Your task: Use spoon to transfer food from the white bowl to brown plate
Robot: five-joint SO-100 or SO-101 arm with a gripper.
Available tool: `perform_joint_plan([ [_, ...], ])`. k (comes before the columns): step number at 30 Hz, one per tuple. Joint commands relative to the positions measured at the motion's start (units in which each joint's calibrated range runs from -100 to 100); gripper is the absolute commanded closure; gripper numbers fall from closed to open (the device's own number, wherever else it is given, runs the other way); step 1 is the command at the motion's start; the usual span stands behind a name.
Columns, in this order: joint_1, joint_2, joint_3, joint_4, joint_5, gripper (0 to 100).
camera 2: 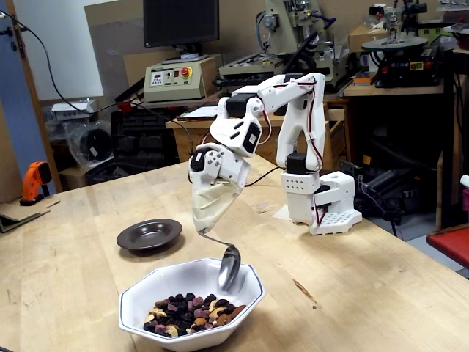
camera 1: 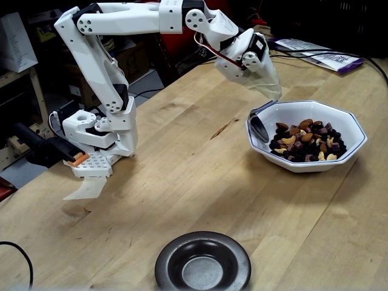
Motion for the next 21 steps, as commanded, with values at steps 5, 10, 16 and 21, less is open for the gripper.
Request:
perform_joint_plan([
  [5,0.4,-0.5,-4.0,-8.9,0.1,95],
  [10,0.3,3.1,-3.9,-9.3,0.1,95],
  [16,0.3,6.2,-4.1,-9.3,0.1,95],
  [21,0.3,6.7,-4.1,-9.8,0.1,95],
])
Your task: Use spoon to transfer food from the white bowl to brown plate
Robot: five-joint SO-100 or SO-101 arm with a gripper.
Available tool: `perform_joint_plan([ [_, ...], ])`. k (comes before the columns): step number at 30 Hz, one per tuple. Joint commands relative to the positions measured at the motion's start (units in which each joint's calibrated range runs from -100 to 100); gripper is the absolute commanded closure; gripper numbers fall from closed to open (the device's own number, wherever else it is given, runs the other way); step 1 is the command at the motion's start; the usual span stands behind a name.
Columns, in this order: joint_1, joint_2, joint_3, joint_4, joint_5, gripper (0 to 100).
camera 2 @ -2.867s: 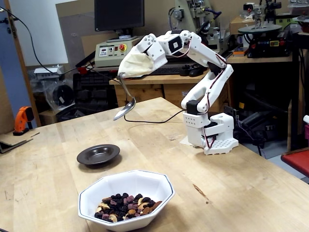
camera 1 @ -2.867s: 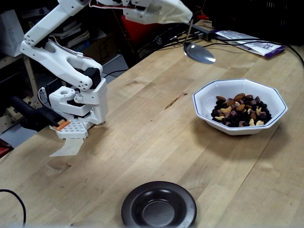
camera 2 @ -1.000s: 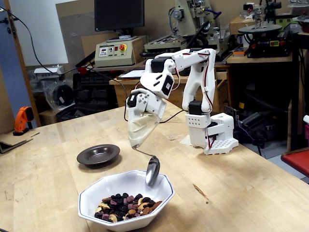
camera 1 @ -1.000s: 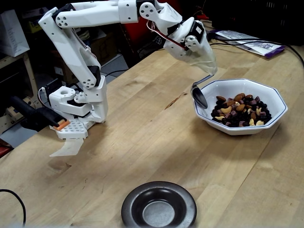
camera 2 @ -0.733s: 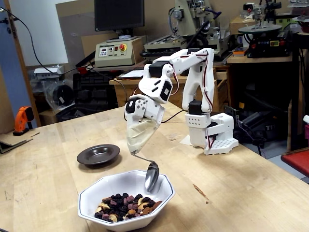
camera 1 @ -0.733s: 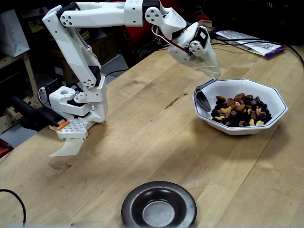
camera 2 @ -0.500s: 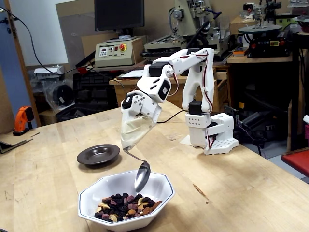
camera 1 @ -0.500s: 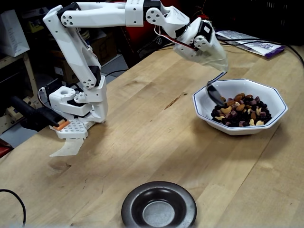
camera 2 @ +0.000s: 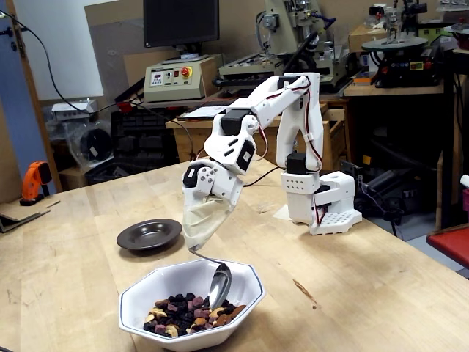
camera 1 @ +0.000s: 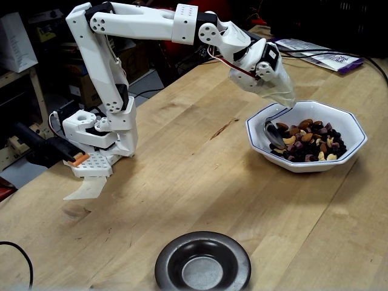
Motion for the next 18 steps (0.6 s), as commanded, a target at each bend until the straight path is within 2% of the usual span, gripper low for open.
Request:
perform_joint_plan([
  [1,0.3,-0.8,-4.0,-1.6,0.1,95],
  [13,0.3,-0.7,-3.4,-2.2,0.1,95],
  [18,0.4,-0.6,-1.7,-8.3,0.0,95],
])
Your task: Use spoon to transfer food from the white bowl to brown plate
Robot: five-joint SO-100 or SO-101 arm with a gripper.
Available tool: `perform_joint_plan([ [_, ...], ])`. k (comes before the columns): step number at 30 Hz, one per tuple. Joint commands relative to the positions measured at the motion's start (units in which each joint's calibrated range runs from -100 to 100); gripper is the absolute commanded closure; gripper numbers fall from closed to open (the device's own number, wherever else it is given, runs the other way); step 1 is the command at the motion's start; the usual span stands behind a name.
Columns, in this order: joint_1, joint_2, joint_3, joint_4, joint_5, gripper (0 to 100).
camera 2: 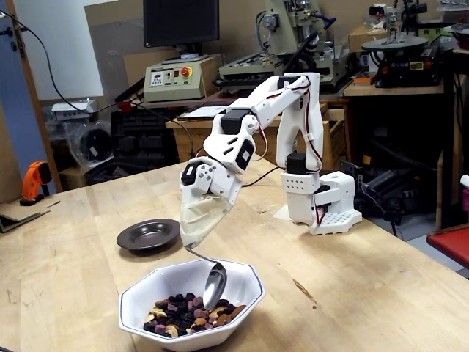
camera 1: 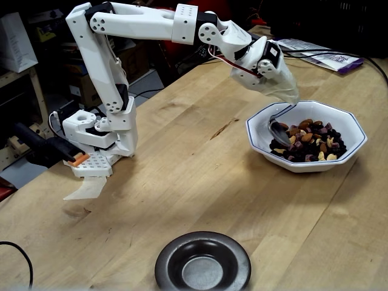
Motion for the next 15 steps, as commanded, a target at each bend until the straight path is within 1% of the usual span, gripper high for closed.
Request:
perform_joint_plan([
  [1,0.4,-0.5,-0.8,-6.1,0.0,95],
  [7,0.5,-0.4,5.8,-11.3,0.1,95],
  [15,2.0,-0.5,13.8,-12.9,0.1,95],
])
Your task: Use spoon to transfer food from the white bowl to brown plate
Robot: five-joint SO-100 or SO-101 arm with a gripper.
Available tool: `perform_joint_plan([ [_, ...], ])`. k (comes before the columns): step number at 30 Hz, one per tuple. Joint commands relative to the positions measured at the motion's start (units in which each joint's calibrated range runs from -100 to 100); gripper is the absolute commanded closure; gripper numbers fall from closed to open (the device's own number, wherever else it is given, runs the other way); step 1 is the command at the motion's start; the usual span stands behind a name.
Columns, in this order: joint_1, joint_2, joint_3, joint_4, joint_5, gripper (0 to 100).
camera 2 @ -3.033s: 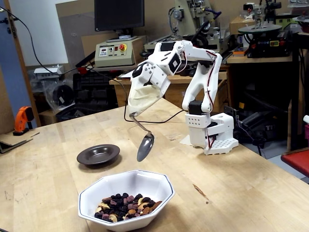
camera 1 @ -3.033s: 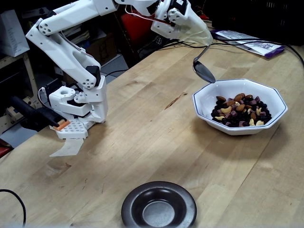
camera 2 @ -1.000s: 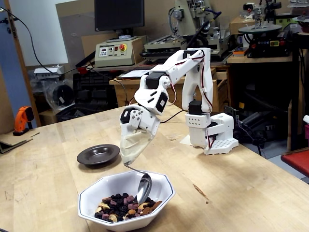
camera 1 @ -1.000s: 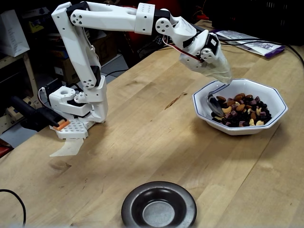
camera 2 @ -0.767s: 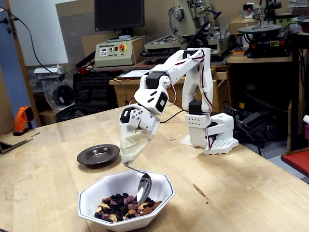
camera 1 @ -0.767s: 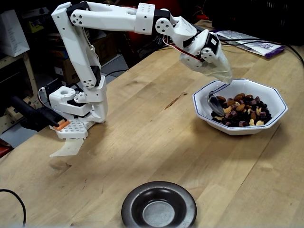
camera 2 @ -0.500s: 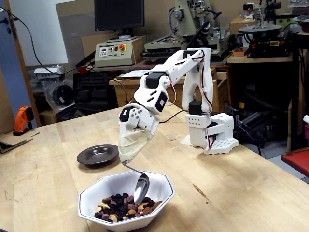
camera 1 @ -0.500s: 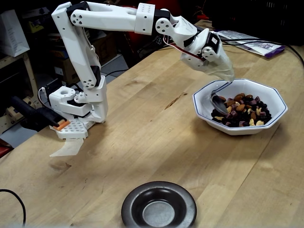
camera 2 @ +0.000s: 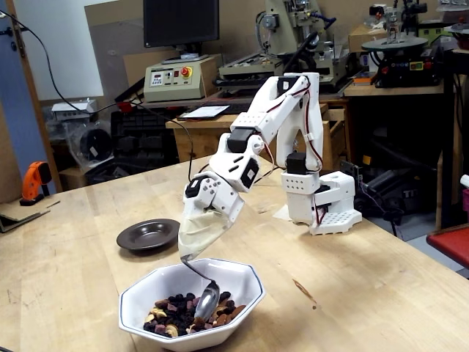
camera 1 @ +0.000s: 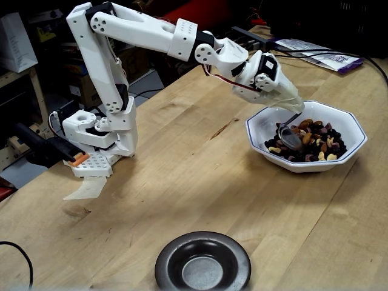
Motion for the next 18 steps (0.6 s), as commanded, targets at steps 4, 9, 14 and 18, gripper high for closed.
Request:
perform_joint_plan([
  [4,3.1,-1.4,2.1,-0.3,0.2,95],
  [9,3.6,-1.4,2.5,-0.3,0.2,95],
  [14,3.6,-0.9,2.5,-0.3,0.2,95],
  [18,3.6,-0.8,2.0,-0.3,0.2,95],
])
